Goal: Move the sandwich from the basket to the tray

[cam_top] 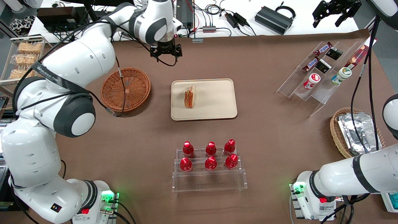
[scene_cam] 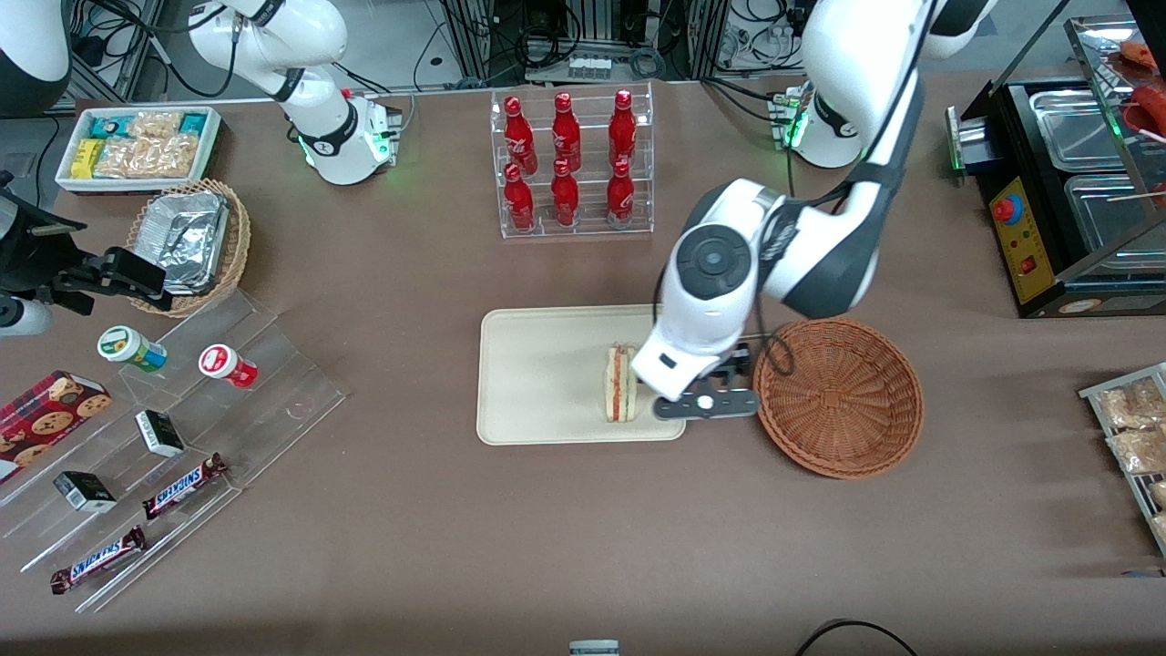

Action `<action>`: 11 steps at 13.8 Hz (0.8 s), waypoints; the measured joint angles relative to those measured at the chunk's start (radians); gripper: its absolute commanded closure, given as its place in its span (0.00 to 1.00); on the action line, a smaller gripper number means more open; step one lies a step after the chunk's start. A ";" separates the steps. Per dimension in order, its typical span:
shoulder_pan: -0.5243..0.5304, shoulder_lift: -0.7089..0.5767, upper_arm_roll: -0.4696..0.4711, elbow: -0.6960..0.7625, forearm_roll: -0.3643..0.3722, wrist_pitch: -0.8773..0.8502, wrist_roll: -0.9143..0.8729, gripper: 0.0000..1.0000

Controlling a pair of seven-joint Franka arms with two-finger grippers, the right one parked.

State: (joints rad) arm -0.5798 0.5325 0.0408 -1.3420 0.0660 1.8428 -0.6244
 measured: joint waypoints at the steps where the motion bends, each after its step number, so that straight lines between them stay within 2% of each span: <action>1: 0.000 -0.014 0.025 0.000 0.000 -0.022 0.010 0.00; 2: 0.001 -0.025 0.054 0.000 -0.012 -0.033 0.021 0.00; 6: 0.004 -0.054 0.219 0.000 -0.150 -0.041 0.148 0.00; 11: 0.007 -0.083 0.325 0.000 -0.217 -0.087 0.321 0.00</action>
State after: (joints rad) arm -0.5733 0.4494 0.3660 -1.3419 -0.1512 1.7554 -0.3036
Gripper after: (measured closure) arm 0.000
